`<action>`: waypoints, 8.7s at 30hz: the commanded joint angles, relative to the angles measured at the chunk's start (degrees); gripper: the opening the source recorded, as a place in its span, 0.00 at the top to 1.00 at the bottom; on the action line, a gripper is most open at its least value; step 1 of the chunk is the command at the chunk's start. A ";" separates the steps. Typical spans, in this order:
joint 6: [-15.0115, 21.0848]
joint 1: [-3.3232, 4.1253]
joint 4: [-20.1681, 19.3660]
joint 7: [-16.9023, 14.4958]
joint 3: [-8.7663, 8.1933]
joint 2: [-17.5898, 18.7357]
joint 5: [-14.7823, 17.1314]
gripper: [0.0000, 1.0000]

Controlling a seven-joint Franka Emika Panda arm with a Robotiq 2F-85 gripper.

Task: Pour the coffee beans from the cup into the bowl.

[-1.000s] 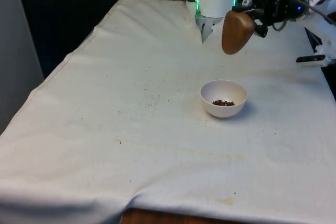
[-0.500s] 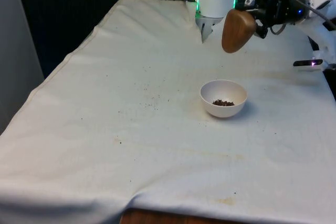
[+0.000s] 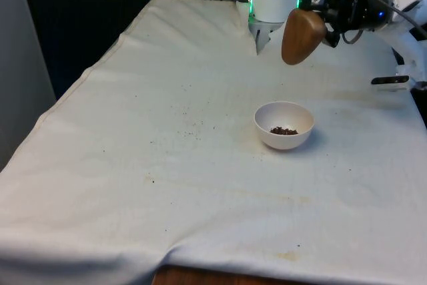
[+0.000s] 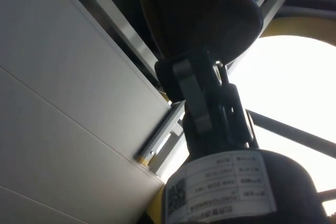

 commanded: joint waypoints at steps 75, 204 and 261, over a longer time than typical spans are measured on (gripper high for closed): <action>8.77 -6.53 -0.86 10.03 -1.32 -4.53 4.30 1.00; 46.24 -6.99 -2.92 6.76 -21.83 -16.79 33.06 1.00; 70.99 -7.39 -3.61 1.15 -36.33 -14.27 41.48 1.00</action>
